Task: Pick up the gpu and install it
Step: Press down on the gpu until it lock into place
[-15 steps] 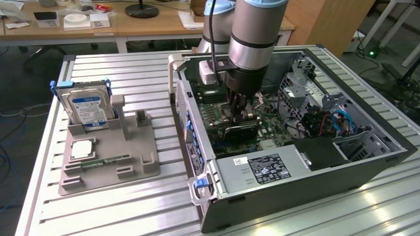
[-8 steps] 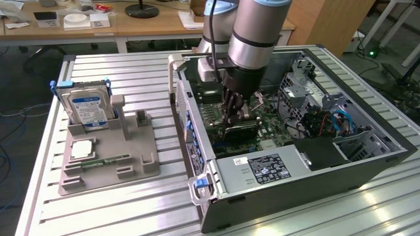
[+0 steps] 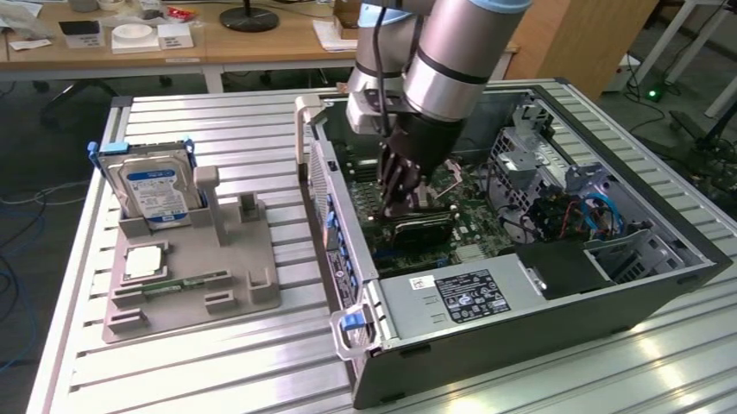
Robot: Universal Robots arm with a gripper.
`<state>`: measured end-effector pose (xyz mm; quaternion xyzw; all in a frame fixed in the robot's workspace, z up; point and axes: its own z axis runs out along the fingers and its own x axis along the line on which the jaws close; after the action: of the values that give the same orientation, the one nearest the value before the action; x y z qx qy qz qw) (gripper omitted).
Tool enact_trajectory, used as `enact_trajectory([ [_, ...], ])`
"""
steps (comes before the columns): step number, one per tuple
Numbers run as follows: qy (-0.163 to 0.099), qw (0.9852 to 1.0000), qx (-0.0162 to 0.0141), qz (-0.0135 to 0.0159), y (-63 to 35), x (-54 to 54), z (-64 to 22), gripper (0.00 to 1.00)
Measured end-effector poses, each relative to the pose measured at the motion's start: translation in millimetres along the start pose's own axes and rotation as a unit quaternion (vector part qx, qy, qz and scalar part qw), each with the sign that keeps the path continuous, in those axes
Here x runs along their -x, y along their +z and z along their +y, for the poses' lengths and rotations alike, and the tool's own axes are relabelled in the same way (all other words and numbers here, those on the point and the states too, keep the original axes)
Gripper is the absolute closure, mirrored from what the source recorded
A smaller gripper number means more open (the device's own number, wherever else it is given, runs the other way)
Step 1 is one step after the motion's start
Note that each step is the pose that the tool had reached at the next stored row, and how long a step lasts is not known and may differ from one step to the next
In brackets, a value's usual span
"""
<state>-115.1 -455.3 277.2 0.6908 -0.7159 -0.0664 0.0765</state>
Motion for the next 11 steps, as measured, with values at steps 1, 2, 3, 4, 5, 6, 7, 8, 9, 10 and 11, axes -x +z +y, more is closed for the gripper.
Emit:
enact_trajectory([
  [1,0.0,1.0,0.0091,0.0004,-0.1,0.0,-0.1,0.9],
  [2,0.0,0.9998,0.018,0.0007,-0.1,0.1,-0.2,0.9],
  [3,0.0,0.9996,0.027,0.001,-0.1,0.2,-0.5,0.9],
  [4,0.0,0.9993,0.0362,0.0014,-0.2,0.5,-0.9,0.9],
  [5,0.0,0.999,0.0452,0.0017,-0.4,1.0,-1.2,0.9],
  [6,0.0,0.9986,0.0533,0.0021,-0.5,1.7,-1.7,0.9],
  [7,-0.001,0.9982,0.0602,0.0023,-0.5,2.4,-2.5,0.9],
  [8,-0.001,0.9978,0.0663,0.0025,-0.4,3.3,-3.2,0.9],
  [9,-0.001,0.9974,0.0718,0.0027,-0.1,4.3,-3.7,0.9],
  [10,-0.001,0.997,0.0776,0.0029,0.1,5.3,-4.3,0.9],
  [11,-0.001,0.9965,0.084,0.003,0.5,6.2,-4.8,0.9],
])
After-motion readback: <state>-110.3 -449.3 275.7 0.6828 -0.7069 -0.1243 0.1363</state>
